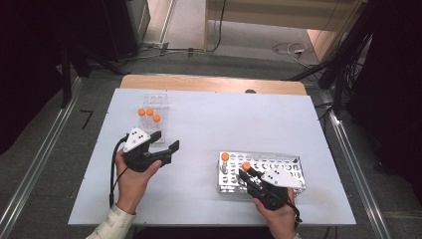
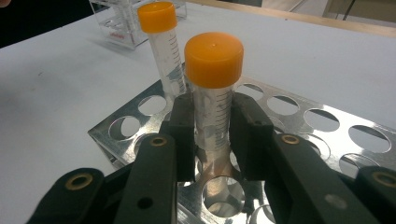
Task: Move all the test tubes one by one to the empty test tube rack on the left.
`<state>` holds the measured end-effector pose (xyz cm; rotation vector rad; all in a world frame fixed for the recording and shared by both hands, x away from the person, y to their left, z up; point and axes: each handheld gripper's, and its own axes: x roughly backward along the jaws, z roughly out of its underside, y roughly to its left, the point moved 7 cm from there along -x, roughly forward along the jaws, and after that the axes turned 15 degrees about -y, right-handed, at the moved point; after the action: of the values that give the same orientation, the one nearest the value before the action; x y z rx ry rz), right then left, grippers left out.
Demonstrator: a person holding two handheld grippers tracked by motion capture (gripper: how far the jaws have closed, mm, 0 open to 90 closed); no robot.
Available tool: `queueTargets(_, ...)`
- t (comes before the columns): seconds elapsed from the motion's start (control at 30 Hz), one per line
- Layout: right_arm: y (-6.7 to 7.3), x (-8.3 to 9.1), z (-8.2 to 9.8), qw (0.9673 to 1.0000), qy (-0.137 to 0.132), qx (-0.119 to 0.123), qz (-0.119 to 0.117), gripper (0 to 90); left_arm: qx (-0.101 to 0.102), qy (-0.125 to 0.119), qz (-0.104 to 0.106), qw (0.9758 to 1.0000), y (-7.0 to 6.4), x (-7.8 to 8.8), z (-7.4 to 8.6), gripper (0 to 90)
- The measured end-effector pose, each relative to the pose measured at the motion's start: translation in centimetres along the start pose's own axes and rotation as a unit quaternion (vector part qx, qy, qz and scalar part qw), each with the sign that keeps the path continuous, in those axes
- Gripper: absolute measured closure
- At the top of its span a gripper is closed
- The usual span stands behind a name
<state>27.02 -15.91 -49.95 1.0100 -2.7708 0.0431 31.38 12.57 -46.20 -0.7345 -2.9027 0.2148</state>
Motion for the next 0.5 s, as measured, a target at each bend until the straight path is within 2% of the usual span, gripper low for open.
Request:
queueTargets(0.23,-0.1,-0.1,-0.2,1.0000,-0.002,0.003,0.002,71.7,0.000,-0.001,0.003,1.0000,-0.3,0.0,0.0,27.2)
queueTargets(0.5,0.0,0.6,-2.3,0.9995,-0.031,0.005,0.005,71.9,0.001,-0.004,0.005,1.0000,-0.4,0.1,-0.2,27.1)
